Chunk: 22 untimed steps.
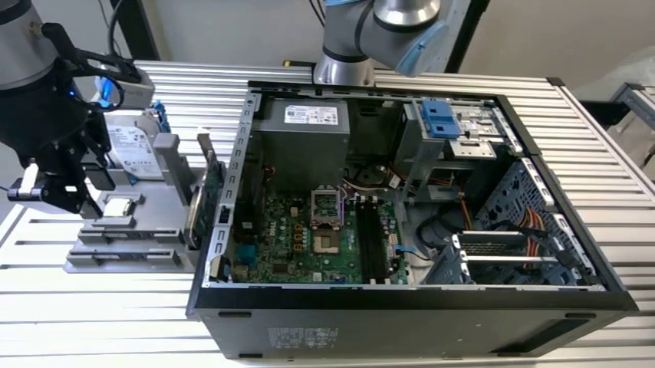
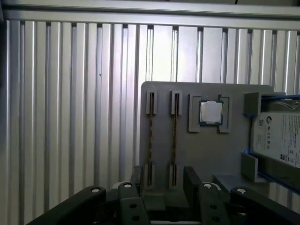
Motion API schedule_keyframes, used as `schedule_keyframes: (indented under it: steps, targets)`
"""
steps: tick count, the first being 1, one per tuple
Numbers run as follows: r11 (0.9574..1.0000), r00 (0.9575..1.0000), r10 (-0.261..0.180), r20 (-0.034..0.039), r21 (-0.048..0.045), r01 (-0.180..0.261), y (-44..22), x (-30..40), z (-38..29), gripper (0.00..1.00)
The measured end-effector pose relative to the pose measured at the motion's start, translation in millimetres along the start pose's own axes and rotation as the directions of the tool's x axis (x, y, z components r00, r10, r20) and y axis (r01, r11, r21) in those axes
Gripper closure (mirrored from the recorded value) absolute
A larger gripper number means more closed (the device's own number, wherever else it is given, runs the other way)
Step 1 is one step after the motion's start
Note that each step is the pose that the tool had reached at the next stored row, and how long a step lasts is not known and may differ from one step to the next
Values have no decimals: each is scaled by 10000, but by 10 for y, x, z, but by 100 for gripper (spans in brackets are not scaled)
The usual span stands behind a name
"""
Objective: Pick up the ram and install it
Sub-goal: 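Pick up the ram and move it above insertion slot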
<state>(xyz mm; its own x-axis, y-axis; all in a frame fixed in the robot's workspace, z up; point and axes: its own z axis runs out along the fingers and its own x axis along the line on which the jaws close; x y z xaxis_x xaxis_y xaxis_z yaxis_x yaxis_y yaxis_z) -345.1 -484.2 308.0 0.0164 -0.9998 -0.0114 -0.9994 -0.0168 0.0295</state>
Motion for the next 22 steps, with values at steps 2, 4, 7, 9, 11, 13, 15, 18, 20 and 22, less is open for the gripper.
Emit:
schedule_keyframes:
  steps: [2, 4, 7, 9, 11, 13, 15, 18, 20, 22]
  targets:
    - [10000, 10000, 4, -1, -1, -4, -1, 11, 13, 0]
    - [10000, 10000, 15, 0, -1, -15, -1, 22, 28, 0]
    - [10000, 10000, 26, -1, -2, -26, -1, 35, 51, 0]
    - [10000, 10000, 26, -1, -2, -26, -2, 42, 68, 0]
    - [10000, 10000, 26, 0, -1, -26, -3, 50, 86, 0]
    - [10000, 10000, 27, -1, -2, -27, -3, 53, 99, 0]
    - [10000, 10000, 26, -2, -4, -26, -3, 54, 100, 0]
    - [10000, 10000, 26, -1, -2, -26, -4, 54, 102, 0]
    - [10000, 10000, 26, 1, 0, -26, -4, 54, 108, 0]
    - [10000, 10000, 27, 1, 0, -27, -4, 56, 121, 0]
